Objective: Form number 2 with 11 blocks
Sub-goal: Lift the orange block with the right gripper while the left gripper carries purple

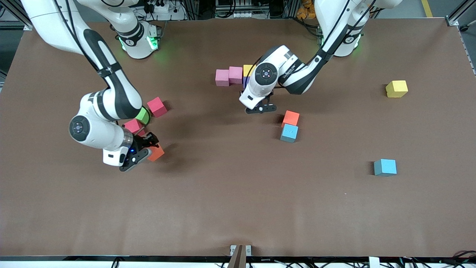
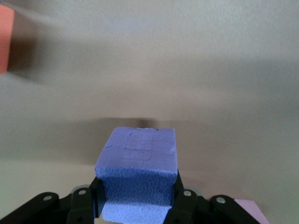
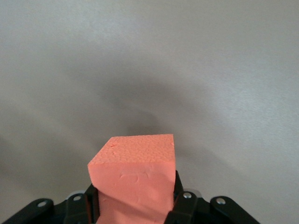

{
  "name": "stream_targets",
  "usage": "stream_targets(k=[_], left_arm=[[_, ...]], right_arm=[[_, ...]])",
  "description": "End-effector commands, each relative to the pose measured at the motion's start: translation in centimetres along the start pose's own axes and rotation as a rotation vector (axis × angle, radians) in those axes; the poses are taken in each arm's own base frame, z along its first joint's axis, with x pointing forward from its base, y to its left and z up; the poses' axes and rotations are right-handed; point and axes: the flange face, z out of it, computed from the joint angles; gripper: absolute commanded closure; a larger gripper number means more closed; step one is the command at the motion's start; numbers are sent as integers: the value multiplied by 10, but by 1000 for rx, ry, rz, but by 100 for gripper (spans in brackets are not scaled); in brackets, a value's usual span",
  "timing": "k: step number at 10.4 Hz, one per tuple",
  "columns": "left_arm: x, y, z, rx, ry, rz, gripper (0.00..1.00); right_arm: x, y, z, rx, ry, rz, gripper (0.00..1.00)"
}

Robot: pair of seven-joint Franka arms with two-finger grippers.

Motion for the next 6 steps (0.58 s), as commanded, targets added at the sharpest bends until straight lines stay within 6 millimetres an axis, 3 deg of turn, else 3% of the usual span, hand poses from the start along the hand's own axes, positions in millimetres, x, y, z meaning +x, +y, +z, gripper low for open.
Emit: stream_targets(k=[1, 3, 5, 6], left_arm=[[-5, 9, 9, 37, 5, 16, 100], [-2, 8, 11, 44, 14, 16, 100], [1, 8, 12, 45, 15, 18, 100], [1, 11, 13, 44, 14, 19, 100]], right_arm=[[5, -30, -6, 5, -1, 47, 84], [16, -68, -2, -7, -4, 24, 84], [21, -92, 10, -9, -22, -35, 86], [23, -115, 19, -12, -43, -82, 86]])
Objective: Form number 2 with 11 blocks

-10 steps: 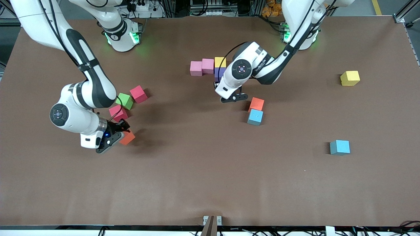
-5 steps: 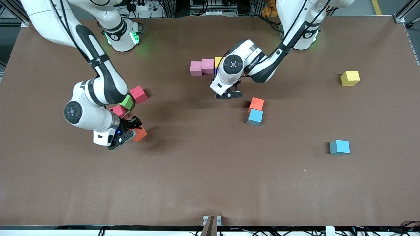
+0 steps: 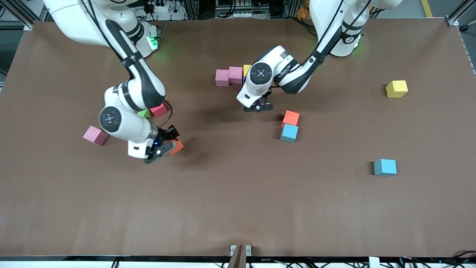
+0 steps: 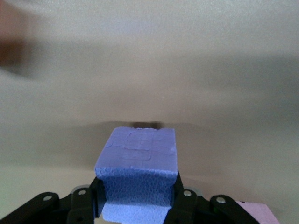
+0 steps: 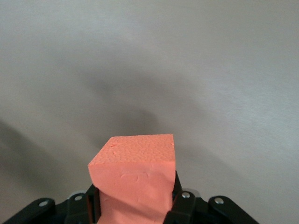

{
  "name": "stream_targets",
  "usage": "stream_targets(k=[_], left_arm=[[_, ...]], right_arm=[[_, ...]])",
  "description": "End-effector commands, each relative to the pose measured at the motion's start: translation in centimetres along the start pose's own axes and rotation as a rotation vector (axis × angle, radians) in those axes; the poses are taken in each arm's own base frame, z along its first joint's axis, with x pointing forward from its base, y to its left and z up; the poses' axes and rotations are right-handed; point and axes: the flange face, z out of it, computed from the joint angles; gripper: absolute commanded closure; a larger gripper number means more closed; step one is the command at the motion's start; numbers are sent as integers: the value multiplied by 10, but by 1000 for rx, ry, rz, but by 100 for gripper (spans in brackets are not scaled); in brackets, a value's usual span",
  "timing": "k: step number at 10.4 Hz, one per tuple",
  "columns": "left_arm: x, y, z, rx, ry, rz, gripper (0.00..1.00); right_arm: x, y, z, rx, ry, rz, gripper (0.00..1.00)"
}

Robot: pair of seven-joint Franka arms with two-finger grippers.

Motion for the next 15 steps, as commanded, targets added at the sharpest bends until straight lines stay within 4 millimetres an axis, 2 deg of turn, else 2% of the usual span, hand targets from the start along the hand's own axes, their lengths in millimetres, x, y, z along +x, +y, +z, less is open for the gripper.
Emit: stream_targets(k=[1, 3, 5, 7, 9, 11, 13, 15], left_arm=[[9, 7, -4, 14, 20, -2, 100], [4, 13, 2, 19, 17, 3, 100], [4, 15, 4, 19, 14, 3, 100], [1, 16, 7, 25, 13, 7, 100], [-2, 19, 9, 27, 14, 12, 100], [-3, 20, 12, 31, 10, 16, 100], [-4, 20, 17, 36, 4, 15, 100], [-6, 21, 18, 40, 4, 9, 100]], right_arm=[[0, -46, 15, -13, -41, -131, 86], [-3, -74, 29, -51, -87, -362, 85], [-6, -80, 34, -77, -120, -612, 85], [-9, -91, 44, -84, -103, -756, 85], [-11, -111, 51, -92, -94, -812, 89], [-11, -114, 52, -91, -96, -820, 91], [-14, -136, 58, -90, -102, -858, 92], [-26, -141, 66, -87, -101, -851, 92]])
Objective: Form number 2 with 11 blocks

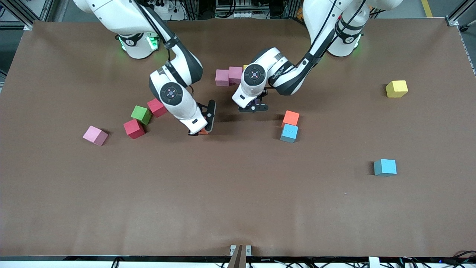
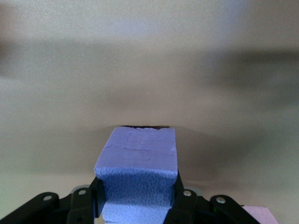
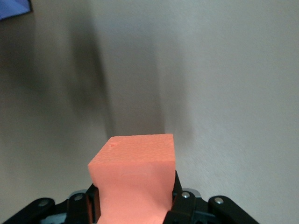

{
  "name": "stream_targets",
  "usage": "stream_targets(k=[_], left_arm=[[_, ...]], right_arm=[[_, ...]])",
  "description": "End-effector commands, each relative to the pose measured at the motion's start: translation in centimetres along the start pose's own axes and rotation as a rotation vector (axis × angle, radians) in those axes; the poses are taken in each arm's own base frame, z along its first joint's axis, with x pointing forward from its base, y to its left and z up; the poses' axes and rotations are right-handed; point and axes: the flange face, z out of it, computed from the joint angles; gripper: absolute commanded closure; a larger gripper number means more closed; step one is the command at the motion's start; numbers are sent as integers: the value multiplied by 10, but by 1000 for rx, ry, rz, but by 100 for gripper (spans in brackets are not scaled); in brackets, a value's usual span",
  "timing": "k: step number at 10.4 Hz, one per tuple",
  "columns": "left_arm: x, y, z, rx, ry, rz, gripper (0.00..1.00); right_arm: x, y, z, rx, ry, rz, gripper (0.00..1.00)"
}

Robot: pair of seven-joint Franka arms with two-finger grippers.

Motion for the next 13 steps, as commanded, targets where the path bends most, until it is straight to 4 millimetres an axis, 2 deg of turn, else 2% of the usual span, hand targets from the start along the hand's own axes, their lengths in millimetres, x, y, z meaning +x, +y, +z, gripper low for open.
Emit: stream_targets(k=[1, 6, 8, 9, 10, 11, 12, 13], left_arm=[[0, 5, 1, 22, 9, -12, 100], [0, 4, 5, 28, 7, -16, 96], [0, 4, 5, 28, 7, -16, 93], [-1, 5, 5, 30, 9, -14, 84], [-2, 5, 8, 41, 16, -4, 54], [-2, 6, 9, 43, 15, -4, 8], [-3, 6, 8, 42, 19, -11, 0], [-2, 6, 8, 56, 40, 4, 0]], right_arm=[[-8, -22, 3, -6, -9, 5, 92], [20, -56, 5, 2, -10, 47, 92], [17, -54, 7, 2, -14, 59, 92], [17, -53, 6, 2, -12, 59, 93], [18, -54, 6, 2, -13, 58, 93], [18, -56, 7, 4, -15, 58, 93], [19, -56, 7, 4, -15, 58, 93], [19, -56, 6, 3, -14, 58, 93]])
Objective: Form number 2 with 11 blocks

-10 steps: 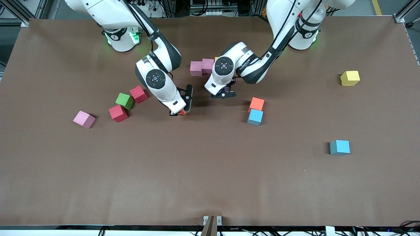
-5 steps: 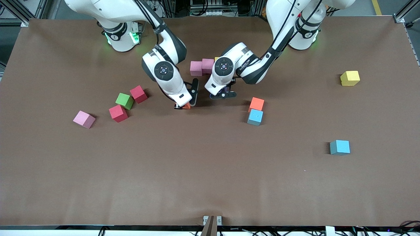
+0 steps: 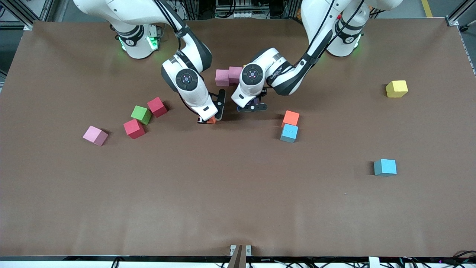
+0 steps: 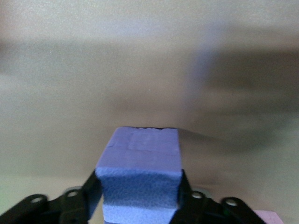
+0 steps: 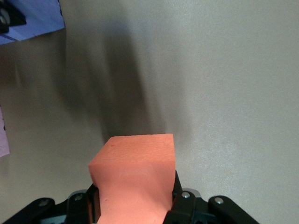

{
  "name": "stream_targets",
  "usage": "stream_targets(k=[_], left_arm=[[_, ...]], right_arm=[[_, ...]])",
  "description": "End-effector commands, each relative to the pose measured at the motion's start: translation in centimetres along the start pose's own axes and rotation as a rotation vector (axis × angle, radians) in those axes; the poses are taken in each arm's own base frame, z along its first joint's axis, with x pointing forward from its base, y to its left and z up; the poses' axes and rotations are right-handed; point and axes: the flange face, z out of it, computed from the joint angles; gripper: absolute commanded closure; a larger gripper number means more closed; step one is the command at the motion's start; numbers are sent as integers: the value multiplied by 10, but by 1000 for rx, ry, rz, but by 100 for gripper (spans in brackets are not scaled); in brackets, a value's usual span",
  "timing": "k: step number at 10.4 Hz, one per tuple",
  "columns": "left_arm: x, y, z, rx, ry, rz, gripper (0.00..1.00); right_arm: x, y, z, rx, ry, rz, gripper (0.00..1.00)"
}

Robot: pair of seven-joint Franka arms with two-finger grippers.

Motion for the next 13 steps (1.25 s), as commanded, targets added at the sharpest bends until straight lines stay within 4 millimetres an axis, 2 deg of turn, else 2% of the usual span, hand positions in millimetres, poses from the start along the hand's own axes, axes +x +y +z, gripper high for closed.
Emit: stream_targets(k=[1, 2, 5, 8, 11, 13], left_arm=[[2, 3, -1, 32, 33, -8, 0], [2, 4, -2, 30, 36, -20, 0], [0, 5, -13, 19, 50, -31, 0], [-3, 9, -45, -23, 88, -142, 0], [-9, 8, -79, -60, 128, -180, 0], [-5, -6, -104, -47, 140, -179, 0]], right_arm=[[-4, -8, -8, 0, 8, 16, 93], [-3, -10, -8, 1, 7, 13, 93], [2, -31, -5, 0, 1, 10, 94], [20, -56, -1, 0, -6, 33, 94], [27, -65, 1, -6, -1, 55, 94], [33, -70, 4, -16, 11, 69, 94]])
